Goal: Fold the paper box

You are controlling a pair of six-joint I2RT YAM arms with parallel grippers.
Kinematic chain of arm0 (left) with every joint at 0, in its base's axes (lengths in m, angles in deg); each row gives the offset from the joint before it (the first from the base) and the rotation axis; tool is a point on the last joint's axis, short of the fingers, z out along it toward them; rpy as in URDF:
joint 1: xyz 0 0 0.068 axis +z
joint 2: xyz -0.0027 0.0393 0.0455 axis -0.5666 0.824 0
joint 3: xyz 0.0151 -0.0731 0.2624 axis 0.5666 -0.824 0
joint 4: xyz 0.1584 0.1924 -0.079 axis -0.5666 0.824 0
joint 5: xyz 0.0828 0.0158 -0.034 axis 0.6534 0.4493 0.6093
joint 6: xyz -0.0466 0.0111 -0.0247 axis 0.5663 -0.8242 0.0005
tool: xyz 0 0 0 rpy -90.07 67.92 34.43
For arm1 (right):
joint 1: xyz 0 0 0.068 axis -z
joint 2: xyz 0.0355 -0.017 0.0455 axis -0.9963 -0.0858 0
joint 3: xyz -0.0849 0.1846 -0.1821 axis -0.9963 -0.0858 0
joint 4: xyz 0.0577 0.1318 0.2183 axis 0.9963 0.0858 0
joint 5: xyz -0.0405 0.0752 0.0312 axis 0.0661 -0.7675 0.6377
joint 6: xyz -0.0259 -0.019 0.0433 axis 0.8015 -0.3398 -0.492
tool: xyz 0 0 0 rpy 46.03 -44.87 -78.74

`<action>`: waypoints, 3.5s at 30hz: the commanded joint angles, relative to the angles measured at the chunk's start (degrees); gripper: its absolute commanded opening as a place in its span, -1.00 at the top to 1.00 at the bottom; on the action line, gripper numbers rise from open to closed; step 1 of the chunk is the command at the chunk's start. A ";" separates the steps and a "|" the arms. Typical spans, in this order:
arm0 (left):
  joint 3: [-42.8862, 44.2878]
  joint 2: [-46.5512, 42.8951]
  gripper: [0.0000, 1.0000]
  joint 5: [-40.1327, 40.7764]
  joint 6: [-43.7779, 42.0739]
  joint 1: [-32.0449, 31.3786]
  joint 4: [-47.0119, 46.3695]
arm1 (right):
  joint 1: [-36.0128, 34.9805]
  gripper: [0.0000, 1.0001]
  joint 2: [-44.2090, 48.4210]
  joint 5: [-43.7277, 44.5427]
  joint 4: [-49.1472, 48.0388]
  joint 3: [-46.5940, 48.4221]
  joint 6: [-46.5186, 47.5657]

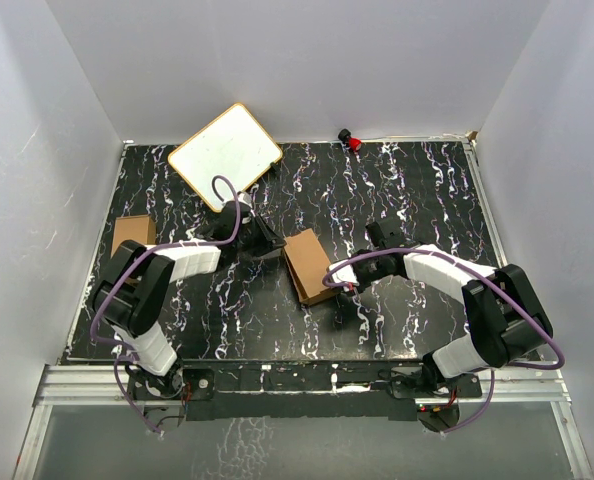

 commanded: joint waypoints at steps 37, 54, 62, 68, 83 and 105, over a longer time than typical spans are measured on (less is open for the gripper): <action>-20.48 -18.59 -0.29 9.42 17.60 -21.06 -8.79 | -1.39 0.25 -2.90 2.42 3.45 -0.17 0.27; -17.79 -14.09 0.14 10.92 19.12 -24.26 -7.23 | -1.55 0.26 -2.90 2.67 3.46 -0.16 0.48; -17.41 -12.67 0.59 10.19 19.28 -24.51 -7.58 | -1.62 0.26 -2.91 2.86 3.53 -0.16 0.49; -18.13 -11.36 0.87 10.57 19.66 -24.55 -8.31 | -1.82 0.26 -2.90 2.85 3.56 -0.19 0.50; -18.88 -16.62 0.16 8.50 18.27 -24.57 -7.88 | -2.00 0.21 -2.41 2.09 3.81 0.46 -0.46; -15.14 -30.76 1.00 15.03 -8.89 -24.47 17.76 | 11.27 0.14 3.50 -4.05 8.18 4.41 -6.84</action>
